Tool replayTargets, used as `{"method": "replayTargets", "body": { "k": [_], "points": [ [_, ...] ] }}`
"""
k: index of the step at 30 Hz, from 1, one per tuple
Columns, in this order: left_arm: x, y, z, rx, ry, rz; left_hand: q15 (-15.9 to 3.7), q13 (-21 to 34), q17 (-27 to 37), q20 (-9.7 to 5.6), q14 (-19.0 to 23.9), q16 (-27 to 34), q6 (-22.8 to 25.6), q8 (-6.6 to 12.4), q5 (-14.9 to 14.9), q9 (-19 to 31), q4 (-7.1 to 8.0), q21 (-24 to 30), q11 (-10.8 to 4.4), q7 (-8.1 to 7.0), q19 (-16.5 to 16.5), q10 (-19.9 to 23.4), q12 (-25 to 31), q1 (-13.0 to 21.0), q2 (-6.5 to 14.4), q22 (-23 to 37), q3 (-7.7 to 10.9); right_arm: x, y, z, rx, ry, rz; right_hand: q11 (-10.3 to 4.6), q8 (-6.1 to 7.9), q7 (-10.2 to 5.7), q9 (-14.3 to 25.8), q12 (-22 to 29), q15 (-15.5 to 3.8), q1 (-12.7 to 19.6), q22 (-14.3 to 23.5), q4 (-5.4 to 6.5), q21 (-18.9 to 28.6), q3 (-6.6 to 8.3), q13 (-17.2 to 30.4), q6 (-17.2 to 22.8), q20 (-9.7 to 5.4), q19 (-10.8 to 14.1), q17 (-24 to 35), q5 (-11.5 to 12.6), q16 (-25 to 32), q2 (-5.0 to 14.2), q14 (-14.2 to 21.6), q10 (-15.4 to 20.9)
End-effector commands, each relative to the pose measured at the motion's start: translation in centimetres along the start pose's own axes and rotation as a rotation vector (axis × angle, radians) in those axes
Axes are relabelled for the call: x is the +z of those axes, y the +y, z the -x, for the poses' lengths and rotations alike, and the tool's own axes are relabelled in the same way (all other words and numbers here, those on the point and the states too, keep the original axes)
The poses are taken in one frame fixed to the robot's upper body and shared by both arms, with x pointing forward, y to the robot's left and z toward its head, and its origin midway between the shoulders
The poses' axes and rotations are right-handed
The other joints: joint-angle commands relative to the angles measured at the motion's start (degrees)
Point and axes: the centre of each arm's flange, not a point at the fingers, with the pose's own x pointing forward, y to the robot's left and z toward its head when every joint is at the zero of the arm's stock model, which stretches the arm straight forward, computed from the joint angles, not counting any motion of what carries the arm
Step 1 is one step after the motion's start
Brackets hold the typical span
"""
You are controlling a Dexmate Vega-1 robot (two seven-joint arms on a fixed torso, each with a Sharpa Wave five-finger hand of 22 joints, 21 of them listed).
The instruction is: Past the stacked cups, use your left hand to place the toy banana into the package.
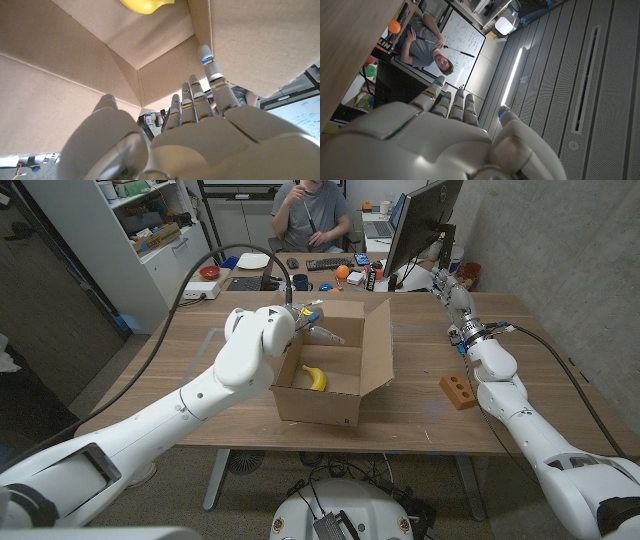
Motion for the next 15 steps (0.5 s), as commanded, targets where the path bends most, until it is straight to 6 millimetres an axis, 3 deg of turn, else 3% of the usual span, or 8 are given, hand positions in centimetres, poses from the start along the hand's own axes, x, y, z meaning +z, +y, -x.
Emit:
{"method": "replayTargets", "body": {
  "k": [1, 11, 15],
  "points": [
    [-0.5, 0.8, 1.5, 0.092, 0.01, 0.011, 0.37, 0.15, 0.08, -0.06, -0.75, 0.02, -0.57, -0.11, 0.45, -0.04, -0.07, -0.53, 0.34, 2.13, -0.51, -0.56, -0.16, 0.89, 0.14, 0.22, -0.31, 0.1, 0.2, 0.0, 0.001, 0.002, -0.001, 0.24, -0.02, 0.22, 0.3, -0.13, -0.72, 0.12, 0.09, -0.34, 0.05, 0.07, 0.27, 0.16, -1.41, 0.39, 0.06, 0.43, 0.11, -0.29, 0.22, 0.47],
    [-0.7, 1.3, 2.5, 0.164, 0.005, 0.017, 0.42, 0.17, 0.08, -0.01, -2.59, 0.09, -2.25, -0.18, 0.65, -0.04, -0.04, -2.1, 0.54, 1.81, -1.79, -2.31, -0.23, 0.98, 0.22, 0.26, -0.78, 0.2, 0.4, -0.1, 0.006, -0.001, 0.003, 0.27, 0.0, 0.23, 0.3, -0.15, -0.72, 0.12, 0.09, -0.38, 0.04, 0.05, 0.27, 0.21, -1.41, 0.38, 0.06, 0.44, 0.12, -0.27, 0.28, 0.49],
    [-0.9, 1.5, 3.0, 0.197, -0.004, 0.033, 0.18, 0.18, 0.1, 0.0, -3.24, 0.15, -2.81, -0.14, 0.73, -0.03, 0.06, -2.75, -0.04, 1.69, -2.29, -3.12, -0.25, 0.87, 0.28, 0.28, -1.03, 0.2, 0.5, -0.1, 0.005, -0.001, 0.0, 0.26, 0.01, 0.22, 0.3, -0.16, -0.73, 0.11, 0.09, -0.39, 0.04, 0.05, 0.27, 0.25, -1.42, 0.38, 0.06, 0.45, 0.11, -0.26, 0.27, 0.5]
  ]
}}
